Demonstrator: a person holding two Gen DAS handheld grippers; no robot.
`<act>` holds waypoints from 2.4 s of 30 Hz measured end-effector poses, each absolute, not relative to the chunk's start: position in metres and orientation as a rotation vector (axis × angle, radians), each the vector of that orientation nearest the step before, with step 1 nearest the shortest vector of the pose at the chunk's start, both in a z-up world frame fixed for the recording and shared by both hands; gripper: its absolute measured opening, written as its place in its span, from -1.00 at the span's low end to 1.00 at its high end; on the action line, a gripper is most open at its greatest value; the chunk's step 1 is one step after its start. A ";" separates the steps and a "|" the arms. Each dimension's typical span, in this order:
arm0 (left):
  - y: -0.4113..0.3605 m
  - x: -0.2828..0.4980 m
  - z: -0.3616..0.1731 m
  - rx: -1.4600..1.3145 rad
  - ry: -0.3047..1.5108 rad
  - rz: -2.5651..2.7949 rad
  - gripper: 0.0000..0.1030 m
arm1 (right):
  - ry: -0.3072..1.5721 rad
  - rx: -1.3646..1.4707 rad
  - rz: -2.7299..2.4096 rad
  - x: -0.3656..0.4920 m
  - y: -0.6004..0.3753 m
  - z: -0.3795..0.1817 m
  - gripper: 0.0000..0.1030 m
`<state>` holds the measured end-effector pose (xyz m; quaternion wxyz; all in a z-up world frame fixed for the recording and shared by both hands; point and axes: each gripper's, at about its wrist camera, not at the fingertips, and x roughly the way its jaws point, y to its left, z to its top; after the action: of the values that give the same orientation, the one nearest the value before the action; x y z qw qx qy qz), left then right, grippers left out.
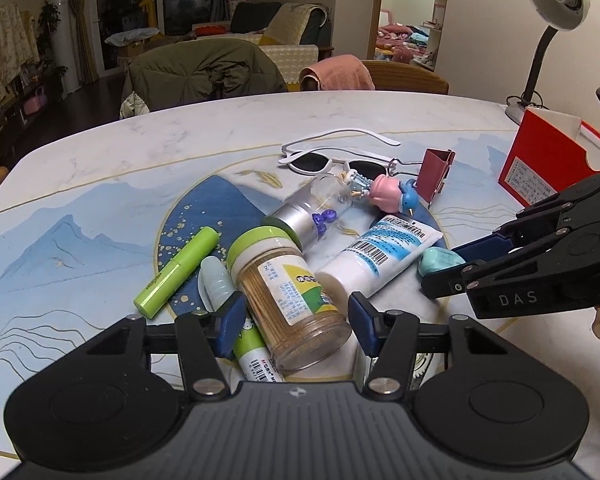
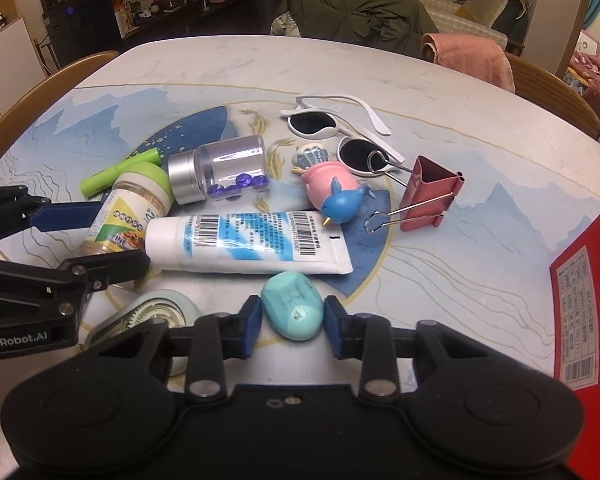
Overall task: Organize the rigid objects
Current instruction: 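Grasp the toothpick jar with the left tool while the right tool grasps the teal soap, then carry the toothpick jar and teal soap with both tools into the shoebox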
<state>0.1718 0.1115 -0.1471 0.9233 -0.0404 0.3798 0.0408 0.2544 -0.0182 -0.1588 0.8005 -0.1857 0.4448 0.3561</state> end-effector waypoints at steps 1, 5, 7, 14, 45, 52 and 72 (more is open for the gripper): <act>0.111 0.172 -0.147 -0.083 0.780 0.087 0.06 | 0.952 -0.401 0.762 0.254 -0.019 -0.159 -0.38; 0.110 0.170 -0.145 -0.077 0.784 0.102 0.00 | 0.937 -0.393 0.752 0.248 -0.022 -0.155 -0.38; 0.110 0.168 -0.143 -0.085 0.785 0.109 -0.04 | 0.934 -0.373 0.747 0.246 -0.026 -0.151 -0.38; 0.116 0.155 -0.129 -0.113 0.757 0.147 -0.18 | 0.938 -0.305 0.754 0.229 -0.047 -0.130 -0.38; 0.093 0.153 -0.133 -0.041 0.874 0.152 -0.23 | 0.936 -0.227 0.788 0.179 -0.099 -0.105 -0.38; 0.100 0.173 -0.137 -0.024 0.918 0.157 -0.18 | 0.935 -0.217 0.791 0.178 -0.101 -0.104 -0.38; 0.090 0.167 -0.132 -0.019 0.923 0.181 -0.19 | 0.918 -0.171 0.767 0.188 -0.130 -0.089 -0.38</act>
<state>0.1670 0.0895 -0.1324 0.8914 -0.0093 0.4447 0.0870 0.1876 -0.1295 -0.0894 0.8230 -0.0803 0.4314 0.3608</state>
